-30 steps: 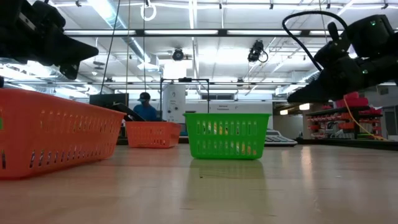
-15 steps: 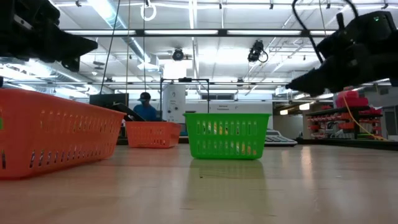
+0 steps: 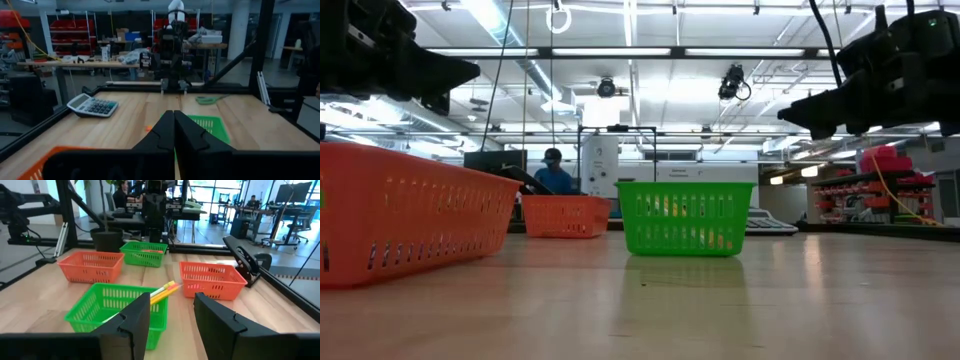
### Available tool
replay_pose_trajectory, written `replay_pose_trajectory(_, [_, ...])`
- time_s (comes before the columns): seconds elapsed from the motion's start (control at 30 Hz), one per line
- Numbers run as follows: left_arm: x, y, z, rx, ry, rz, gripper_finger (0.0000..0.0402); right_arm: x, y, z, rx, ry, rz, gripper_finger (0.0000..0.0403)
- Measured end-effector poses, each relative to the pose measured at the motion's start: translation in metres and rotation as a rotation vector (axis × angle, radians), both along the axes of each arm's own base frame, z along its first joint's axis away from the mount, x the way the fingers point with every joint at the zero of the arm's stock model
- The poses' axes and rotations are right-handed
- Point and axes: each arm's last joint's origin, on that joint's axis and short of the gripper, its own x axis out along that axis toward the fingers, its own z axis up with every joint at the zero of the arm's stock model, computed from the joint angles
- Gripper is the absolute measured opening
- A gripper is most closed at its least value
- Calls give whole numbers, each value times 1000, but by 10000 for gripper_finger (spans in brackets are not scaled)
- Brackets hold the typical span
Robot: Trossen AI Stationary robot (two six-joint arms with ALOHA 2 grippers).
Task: Sort crayons/erasers/pens/pencils in bins
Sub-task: Return to Home Position
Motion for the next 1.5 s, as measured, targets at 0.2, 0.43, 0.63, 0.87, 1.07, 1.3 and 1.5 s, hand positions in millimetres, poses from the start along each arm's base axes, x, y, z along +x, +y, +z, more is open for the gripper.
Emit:
replay_pose_trajectory(0.2, [0,0,-1,1,5,1,33,1,0,-4,1,40,-11,158])
replay_pose_trajectory(0.43, [1,0,-4,14,41,-1,47,-3,-7,-16,36,171,-179,158])
replay_pose_trajectory(0.63, [1,0,-4,14,43,-1,40,-6,-8,-11,84,122,-245,158])
replay_pose_trajectory(0.87, [1,0,-4,9,45,0,35,-15,-7,-13,71,163,-360,139])
replay_pose_trajectory(1.07, [1,0,-4,10,46,1,41,-17,10,-10,47,152,-220,81])
replay_pose_trajectory(1.3, [1,0,-4,11,48,1,34,-19,19,-12,-19,175,-270,26])
replay_pose_trajectory(1.5, [1,0,-5,11,48,1,28,-20,21,-10,-41,157,-252,23])
